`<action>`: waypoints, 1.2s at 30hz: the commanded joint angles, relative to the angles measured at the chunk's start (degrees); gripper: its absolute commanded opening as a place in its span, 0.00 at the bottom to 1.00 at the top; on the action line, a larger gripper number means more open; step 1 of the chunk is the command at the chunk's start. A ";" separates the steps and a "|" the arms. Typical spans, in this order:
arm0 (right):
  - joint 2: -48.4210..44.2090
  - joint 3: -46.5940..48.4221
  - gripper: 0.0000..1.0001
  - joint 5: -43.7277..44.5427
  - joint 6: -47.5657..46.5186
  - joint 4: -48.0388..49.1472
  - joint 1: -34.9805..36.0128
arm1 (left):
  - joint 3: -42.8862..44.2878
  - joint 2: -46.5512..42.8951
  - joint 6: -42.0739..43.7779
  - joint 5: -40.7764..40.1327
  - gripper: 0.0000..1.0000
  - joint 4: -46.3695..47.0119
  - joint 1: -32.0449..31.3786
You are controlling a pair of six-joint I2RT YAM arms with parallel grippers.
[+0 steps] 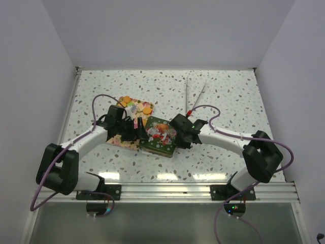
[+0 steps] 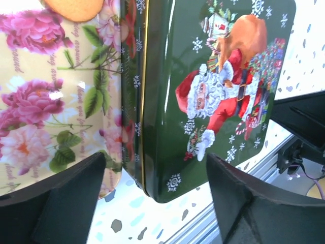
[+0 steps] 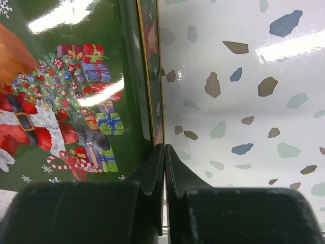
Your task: Pack the cookies
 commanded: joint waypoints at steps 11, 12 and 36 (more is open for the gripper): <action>0.70 3.45 0.00 0.32 -0.36 0.26 0.38 | -3.33 4.11 2.15 -0.53 0.35 3.35 1.14; 0.70 3.45 0.00 0.40 -0.36 0.26 0.38 | -3.51 4.55 2.24 -0.35 0.31 3.35 1.23; -0.44 6.00 0.02 3.74 -2.11 -3.77 0.38 | 3.79 -0.27 2.77 -7.12 0.99 -7.90 5.97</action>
